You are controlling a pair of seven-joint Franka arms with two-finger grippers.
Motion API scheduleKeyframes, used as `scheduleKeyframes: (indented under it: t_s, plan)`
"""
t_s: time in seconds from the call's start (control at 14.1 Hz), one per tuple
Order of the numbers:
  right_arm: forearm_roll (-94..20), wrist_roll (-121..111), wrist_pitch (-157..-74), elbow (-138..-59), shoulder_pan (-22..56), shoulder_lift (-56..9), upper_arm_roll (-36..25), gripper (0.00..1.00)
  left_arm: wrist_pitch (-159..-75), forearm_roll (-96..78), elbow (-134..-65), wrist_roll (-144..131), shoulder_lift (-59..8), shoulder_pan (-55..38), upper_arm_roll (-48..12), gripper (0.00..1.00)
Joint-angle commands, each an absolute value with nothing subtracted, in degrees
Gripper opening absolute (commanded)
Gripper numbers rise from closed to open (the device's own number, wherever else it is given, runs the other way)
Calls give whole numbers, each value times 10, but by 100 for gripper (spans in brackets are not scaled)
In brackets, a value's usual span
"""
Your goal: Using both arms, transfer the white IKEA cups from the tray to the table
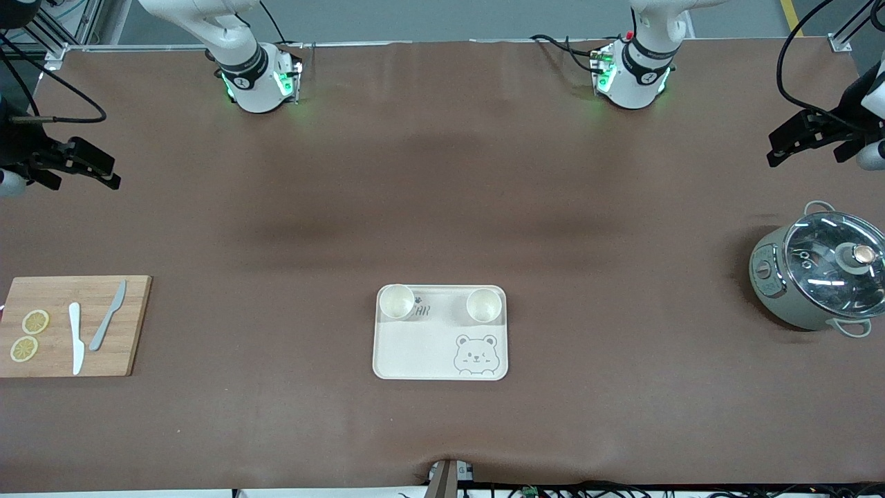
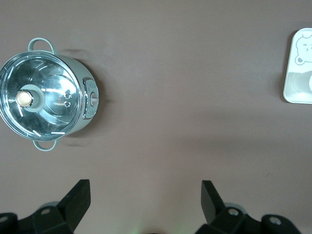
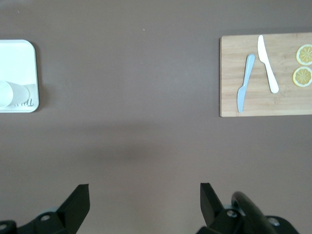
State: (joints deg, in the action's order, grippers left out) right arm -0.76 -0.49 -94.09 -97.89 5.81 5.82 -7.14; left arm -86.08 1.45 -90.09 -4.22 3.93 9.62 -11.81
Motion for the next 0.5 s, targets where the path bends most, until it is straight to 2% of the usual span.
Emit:
scheduleKeyframes:
  t_s: [0.0, 0.43]
  plan:
    - [-3, -3, -964, -1036, 59, 105, -69, 100, -852, 29, -886, -37, 33, 98, -122, 100]
    - [-2, -4, -925, -994, 53, 78, -70, 100, -852, 30, -885, -40, 31, 94, -122, 100]
